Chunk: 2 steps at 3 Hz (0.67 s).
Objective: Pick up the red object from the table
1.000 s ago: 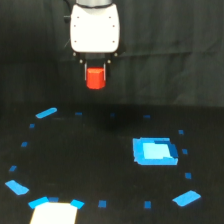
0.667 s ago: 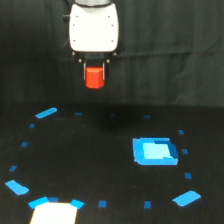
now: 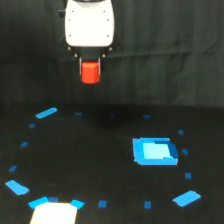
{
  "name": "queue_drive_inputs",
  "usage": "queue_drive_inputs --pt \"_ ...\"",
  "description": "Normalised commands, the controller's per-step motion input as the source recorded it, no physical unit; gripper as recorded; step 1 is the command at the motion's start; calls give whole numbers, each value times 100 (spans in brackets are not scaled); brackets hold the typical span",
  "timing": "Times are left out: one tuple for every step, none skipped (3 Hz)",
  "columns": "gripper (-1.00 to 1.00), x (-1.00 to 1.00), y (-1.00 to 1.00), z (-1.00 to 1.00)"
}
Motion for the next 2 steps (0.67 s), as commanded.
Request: queue_drive_inputs --pt "-100 -4 -2 11" --pt "-100 13 13 81"
